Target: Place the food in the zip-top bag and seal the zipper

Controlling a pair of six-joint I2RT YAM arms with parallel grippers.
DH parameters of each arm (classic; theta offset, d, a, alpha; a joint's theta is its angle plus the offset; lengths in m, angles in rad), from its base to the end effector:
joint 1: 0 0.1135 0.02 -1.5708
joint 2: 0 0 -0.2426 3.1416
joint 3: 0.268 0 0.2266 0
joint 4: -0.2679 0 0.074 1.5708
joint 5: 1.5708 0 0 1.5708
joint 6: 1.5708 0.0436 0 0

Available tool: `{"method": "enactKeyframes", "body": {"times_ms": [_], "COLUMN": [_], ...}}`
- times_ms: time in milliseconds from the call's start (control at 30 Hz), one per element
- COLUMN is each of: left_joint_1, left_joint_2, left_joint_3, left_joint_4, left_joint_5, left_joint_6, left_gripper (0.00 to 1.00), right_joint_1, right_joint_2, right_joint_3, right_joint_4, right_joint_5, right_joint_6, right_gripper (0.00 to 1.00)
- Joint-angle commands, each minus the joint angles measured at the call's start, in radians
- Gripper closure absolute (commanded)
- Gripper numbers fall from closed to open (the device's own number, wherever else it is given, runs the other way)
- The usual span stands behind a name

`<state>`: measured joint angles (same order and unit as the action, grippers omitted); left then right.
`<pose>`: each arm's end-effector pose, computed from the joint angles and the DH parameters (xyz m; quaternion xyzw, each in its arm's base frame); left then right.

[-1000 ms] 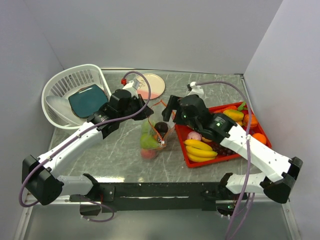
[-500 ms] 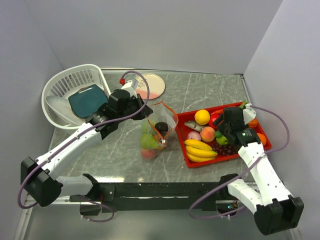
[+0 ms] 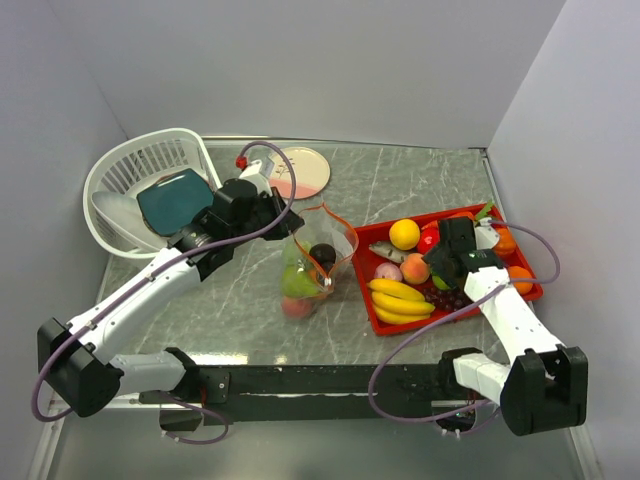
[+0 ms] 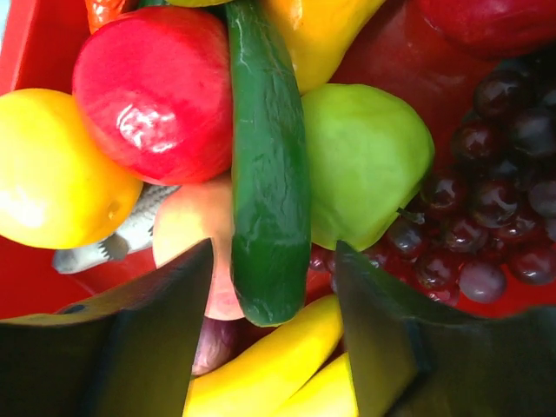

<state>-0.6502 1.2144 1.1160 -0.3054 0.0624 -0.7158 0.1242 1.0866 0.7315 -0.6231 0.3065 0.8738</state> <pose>0.2107 -0.1637 0.3329 -0.0102 0.8342 -0.3678 0.4108 0.1975 0.0114 0.2126 0.3875 0.8633 0.0099 0.3233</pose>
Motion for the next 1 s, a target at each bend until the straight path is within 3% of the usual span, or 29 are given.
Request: {"method": "enactKeyframes", "body": {"times_ms": [0, 33, 100, 267, 500, 767, 967], "left_joint_1": [0.003, 0.003, 0.004, 0.003, 0.004, 0.003, 0.004], "left_joint_2": [-0.041, -0.041, -0.041, -0.038, -0.041, -0.033, -0.027], "left_joint_3": [-0.004, -0.005, -0.007, 0.001, -0.005, 0.005, 0.008], "left_joint_4": [0.031, 0.029, 0.029, 0.020, 0.029, 0.034, 0.037], "left_joint_5": [-0.013, -0.013, -0.012, -0.015, -0.015, -0.006, -0.003], "left_joint_6": [0.006, 0.004, 0.004, 0.009, 0.007, 0.006, 0.004], "left_gripper": [0.99, 0.99, 0.99, 0.99, 0.99, 0.99, 0.99], "right_joint_1": [-0.014, -0.014, -0.014, -0.014, -0.014, -0.011, 0.009], "right_joint_2": [-0.008, -0.010, -0.025, -0.073, -0.212, -0.306, -0.364], "right_joint_3": [0.005, 0.008, 0.023, 0.100, 0.180, 0.241, 0.244], "right_joint_4": [0.043, 0.037, 0.014, -0.047, -0.190, -0.213, -0.040], "right_joint_5": [0.052, 0.054, 0.031, -0.128, -0.175, -0.265, -0.605], "right_joint_6": [0.013, 0.008, -0.012, -0.117, -0.174, -0.245, -0.329], "right_gripper": [0.53, 0.72, 0.90, 1.00, 1.00, 1.00, 0.99]}}
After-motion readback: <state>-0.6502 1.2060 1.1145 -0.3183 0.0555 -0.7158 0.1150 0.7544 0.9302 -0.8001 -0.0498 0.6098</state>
